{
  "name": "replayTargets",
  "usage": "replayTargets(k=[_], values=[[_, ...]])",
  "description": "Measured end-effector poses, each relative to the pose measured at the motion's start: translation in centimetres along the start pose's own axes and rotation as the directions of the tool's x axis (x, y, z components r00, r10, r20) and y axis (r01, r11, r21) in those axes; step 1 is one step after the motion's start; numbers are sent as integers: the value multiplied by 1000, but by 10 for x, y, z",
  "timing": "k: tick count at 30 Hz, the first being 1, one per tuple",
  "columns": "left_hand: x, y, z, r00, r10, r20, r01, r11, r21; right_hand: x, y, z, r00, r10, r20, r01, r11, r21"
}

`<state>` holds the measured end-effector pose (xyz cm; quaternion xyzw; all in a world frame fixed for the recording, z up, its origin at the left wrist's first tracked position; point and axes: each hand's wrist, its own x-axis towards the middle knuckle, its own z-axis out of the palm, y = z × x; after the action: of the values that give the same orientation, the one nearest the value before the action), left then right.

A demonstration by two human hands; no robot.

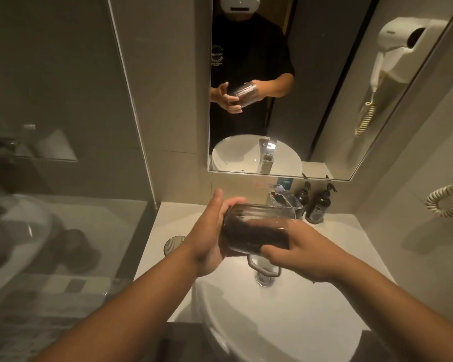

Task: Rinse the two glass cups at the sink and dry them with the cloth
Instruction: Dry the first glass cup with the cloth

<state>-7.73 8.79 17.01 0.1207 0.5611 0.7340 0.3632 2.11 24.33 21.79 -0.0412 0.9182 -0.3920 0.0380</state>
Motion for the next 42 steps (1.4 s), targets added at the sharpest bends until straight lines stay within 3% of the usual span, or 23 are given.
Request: replayTargets(k=[3,6,9,12,14,16,19,21,22,24,28,30,33,35,37,39,40,42], values=[[7,-1,8,985,104,-138,-86,988,128,0,1,8,999,28,30,-27,999,-21],[11,-10,5,925,335,-181,-289,927,240,1,3,14,994,108,-9,-99,938,333],[12,-18,-3,865,487,-121,-413,828,379,3,8,19,991,119,55,-123,702,701],[11,-21,-6,813,576,-86,-497,763,414,7,7,20,984,169,63,-142,509,849],[12,-24,-8,806,582,-103,-506,770,390,7,4,18,977,212,31,-146,550,822],[11,-22,-7,831,543,-121,-477,807,347,4,1,14,975,223,-20,-140,676,724],[9,-7,-1,955,292,-44,-283,947,149,1,-2,4,974,187,-126,-124,910,396],[6,5,4,995,100,-18,-98,990,105,1,-3,0,975,152,-163,-133,983,123],[8,6,5,995,94,-34,-88,984,154,2,-4,0,975,148,-163,-139,988,70],[11,3,11,973,203,-112,-172,956,236,0,-7,2,977,144,-157,-129,986,105],[16,-11,7,883,429,-188,-365,882,299,-2,-8,0,975,183,-127,-123,919,375],[16,-15,1,834,536,-133,-455,803,384,-1,-4,0,973,220,-71,-141,810,569],[14,-19,-6,734,678,-43,-554,634,540,1,-1,3,957,291,7,-167,529,832],[15,-20,-11,737,675,-16,-543,607,581,1,-2,5,956,294,-1,-159,520,839],[12,-14,-12,836,549,-2,-476,726,496,0,-3,1,963,256,-82,-129,710,692],[9,-3,-6,960,278,-24,-267,942,201,-1,-4,-5,969,148,-197,-90,956,278],[8,4,-3,988,148,-37,-144,986,86,0,-4,-6,975,100,-200,-82,992,95],[8,12,3,993,102,-61,-94,989,114,1,-5,-4,983,74,-169,-74,997,3]])
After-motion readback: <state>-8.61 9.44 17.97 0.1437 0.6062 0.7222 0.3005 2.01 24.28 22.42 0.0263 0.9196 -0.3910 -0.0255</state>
